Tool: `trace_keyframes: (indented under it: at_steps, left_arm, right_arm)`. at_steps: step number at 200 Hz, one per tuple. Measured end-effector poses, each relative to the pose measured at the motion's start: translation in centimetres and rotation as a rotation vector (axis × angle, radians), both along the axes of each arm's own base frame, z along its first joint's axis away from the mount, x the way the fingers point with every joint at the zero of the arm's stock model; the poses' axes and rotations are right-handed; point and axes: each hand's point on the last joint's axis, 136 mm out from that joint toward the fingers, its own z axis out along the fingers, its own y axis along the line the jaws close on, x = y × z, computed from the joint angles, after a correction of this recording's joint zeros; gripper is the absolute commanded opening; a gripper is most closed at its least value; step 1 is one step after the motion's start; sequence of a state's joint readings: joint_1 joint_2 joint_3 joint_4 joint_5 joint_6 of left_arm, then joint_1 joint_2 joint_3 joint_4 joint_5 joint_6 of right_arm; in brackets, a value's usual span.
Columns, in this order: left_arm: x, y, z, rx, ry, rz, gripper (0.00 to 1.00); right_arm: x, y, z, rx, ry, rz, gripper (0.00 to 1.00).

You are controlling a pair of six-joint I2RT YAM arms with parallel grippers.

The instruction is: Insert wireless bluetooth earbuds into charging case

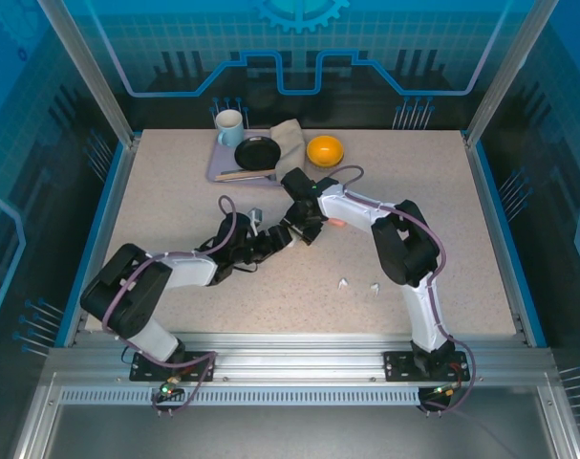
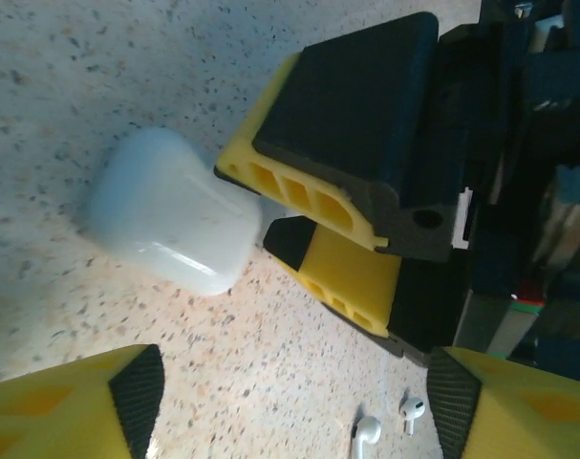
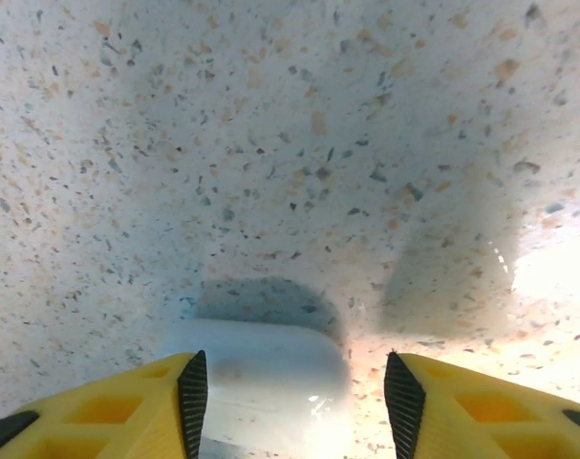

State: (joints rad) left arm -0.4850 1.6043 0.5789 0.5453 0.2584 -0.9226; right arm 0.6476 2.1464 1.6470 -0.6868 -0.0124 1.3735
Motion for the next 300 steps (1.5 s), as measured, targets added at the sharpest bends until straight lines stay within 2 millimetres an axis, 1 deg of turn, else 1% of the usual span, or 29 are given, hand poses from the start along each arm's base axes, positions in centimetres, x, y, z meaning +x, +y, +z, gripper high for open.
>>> trace_keyframes:
  at_steps: [24,34,38,51,60,72,83,92,108,114,126,134,147,160,178,201,217,267,300]
  left_arm:
    - [0.7,-0.2,-0.7,-0.006,-0.011,0.021,0.69]
    - [1.0,-0.2,-0.9,-0.008,-0.013,0.032,0.71]
    - [1.0,-0.1,-1.0,-0.007,-0.014,0.037,0.71]
    - [1.1,0.0,-0.9,-0.014,-0.030,0.047,0.74]
    - [1.0,0.2,-0.7,-0.016,-0.040,0.055,0.77]
    - [0.8,0.6,-0.1,-0.013,-0.056,0.069,0.82]
    - [0.5,1.2,1.1,-0.012,-0.083,0.084,0.87]
    - [0.4,1.7,2.6,-0.009,-0.117,0.100,0.91]
    - [0.1,2.7,6.1,-0.005,-0.202,0.132,0.99]
    - [0.0,3.3,7.6,-0.006,-0.238,0.151,0.99]
    - [-0.3,4.5,10.1,-0.008,-0.292,0.187,0.99]
    - [-0.4,5.4,11.2,-0.008,-0.314,0.214,0.99]
    - [-0.4,7.2,12.1,0.008,-0.329,0.263,0.99]
    - [-0.2,8.9,12.0,0.030,-0.318,0.308,0.99]
    - [0.1,11.0,11.3,0.059,-0.284,0.361,0.99]
    - [0.2,12.3,10.7,0.077,-0.256,0.395,0.99]
    - [0.1,12.6,10.5,0.082,-0.248,0.400,0.99]
    - [-0.1,12.3,10.5,0.074,-0.241,0.382,0.99]
    - [-0.1,12.3,10.5,0.071,-0.240,0.379,0.99]
  right_arm:
    - [0.1,0.2,0.3,0.017,0.000,-0.022,0.49]
    - [0.1,0.2,0.3,0.018,0.001,-0.025,0.54]
    - [0.1,0.2,0.3,0.018,0.001,-0.025,0.59]
    - [0.1,0.1,0.3,0.012,0.001,-0.022,0.66]
    - [-0.1,0.0,0.4,-0.002,0.003,-0.019,0.70]
    - [-0.2,-0.1,0.6,-0.020,0.000,-0.006,0.72]
    - [-0.2,-0.1,0.9,-0.033,-0.008,0.007,0.74]
    - [-0.2,0.1,1.3,-0.040,-0.016,0.018,0.76]
    - [-0.2,0.5,2.1,-0.048,-0.031,0.034,0.79]
    - [-0.1,0.7,2.4,-0.051,-0.036,0.043,0.79]
    - [0.0,1.4,2.9,-0.054,-0.045,0.056,0.80]
    - [0.2,2.0,3.0,-0.054,-0.050,0.063,0.81]
    - [0.3,2.8,3.0,-0.065,-0.053,0.074,0.81]
    - [0.3,3.4,2.6,-0.088,-0.045,0.085,0.82]
    - [0.2,4.0,1.9,-0.137,-0.027,0.100,0.83]
    - [0.0,4.3,1.1,-0.201,-0.009,0.112,0.83]
    - [-0.2,4.1,0.8,-0.236,0.002,0.117,0.83]
    - [-1.0,2.8,0.1,-0.312,0.042,0.115,0.82]
    - [-1.2,2.7,-1.4,-0.329,0.068,0.119,0.79]
